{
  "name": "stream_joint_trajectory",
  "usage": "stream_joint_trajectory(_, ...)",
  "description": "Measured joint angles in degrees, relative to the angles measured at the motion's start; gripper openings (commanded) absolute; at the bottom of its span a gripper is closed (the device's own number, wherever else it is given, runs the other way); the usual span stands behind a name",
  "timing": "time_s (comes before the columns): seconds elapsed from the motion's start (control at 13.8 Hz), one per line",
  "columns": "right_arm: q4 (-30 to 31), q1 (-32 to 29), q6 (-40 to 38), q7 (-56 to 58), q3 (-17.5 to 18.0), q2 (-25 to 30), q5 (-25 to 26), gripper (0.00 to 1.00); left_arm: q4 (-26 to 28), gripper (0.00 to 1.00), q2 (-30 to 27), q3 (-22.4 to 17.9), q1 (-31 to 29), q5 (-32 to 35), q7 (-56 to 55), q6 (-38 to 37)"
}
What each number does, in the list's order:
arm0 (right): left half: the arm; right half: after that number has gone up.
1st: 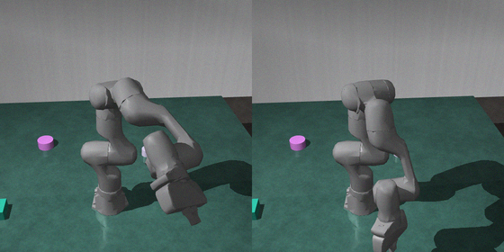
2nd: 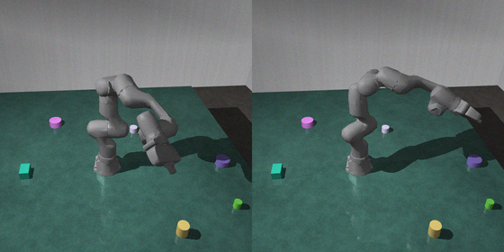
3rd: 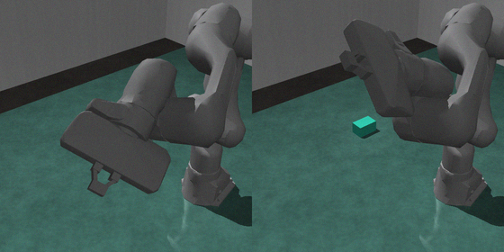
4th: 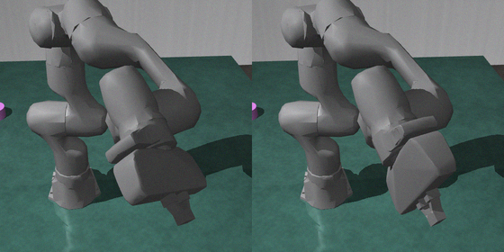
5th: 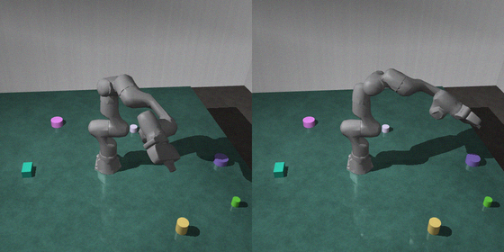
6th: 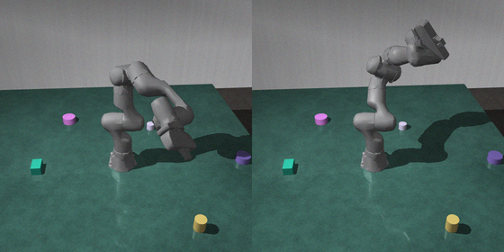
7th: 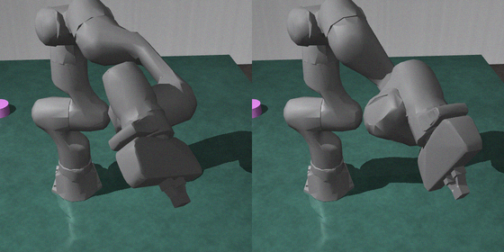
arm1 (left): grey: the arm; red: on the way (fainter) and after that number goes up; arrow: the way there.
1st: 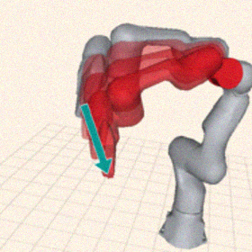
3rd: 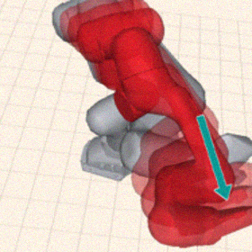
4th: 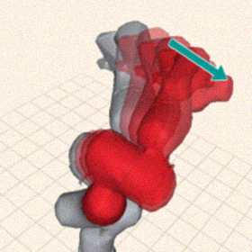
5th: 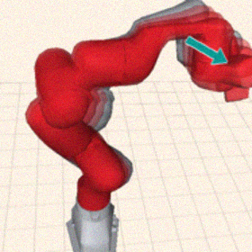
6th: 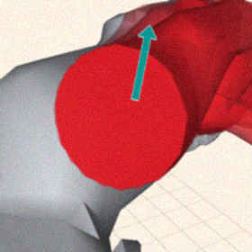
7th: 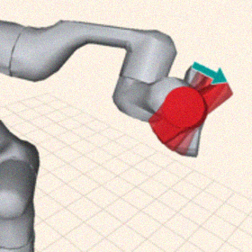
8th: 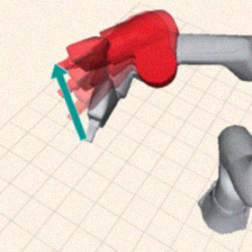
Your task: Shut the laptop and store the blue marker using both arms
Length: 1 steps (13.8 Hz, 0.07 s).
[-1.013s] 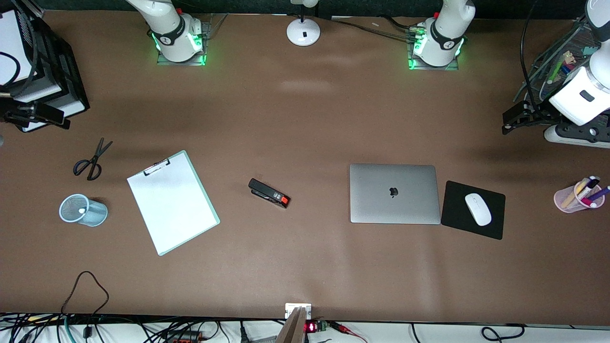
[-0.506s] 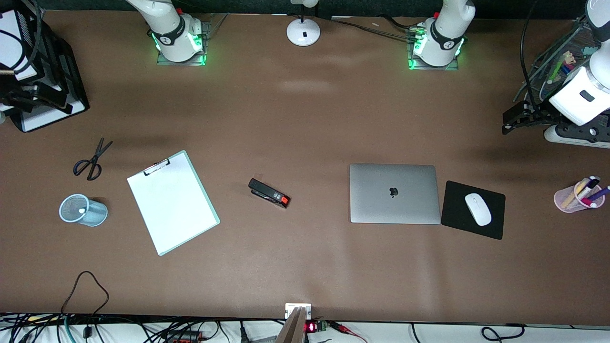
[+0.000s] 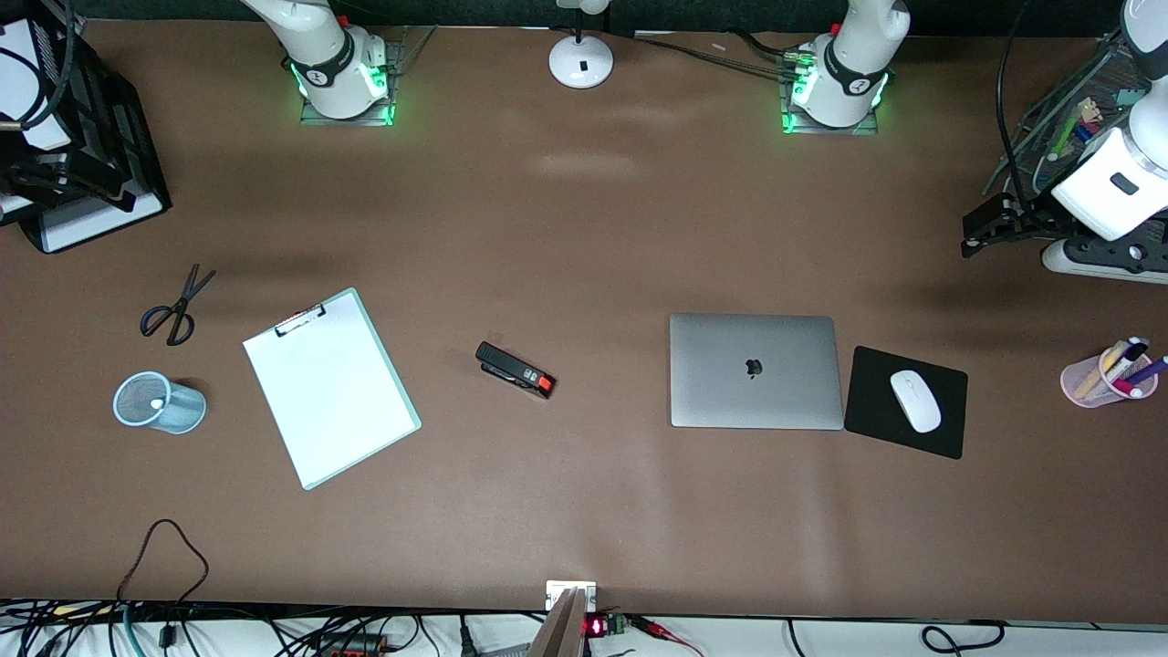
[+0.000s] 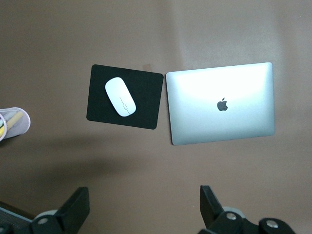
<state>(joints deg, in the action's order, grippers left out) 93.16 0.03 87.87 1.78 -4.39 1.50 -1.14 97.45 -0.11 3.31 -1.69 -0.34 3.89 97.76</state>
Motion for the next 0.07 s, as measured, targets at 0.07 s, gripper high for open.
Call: stream_joint_trajectory(0.07,0.00,0.02,0.00,0.00,0.00,0.00,0.00,1.00,0.00,1.00,0.00,0.00,0.00,0.00,0.00,0.00)
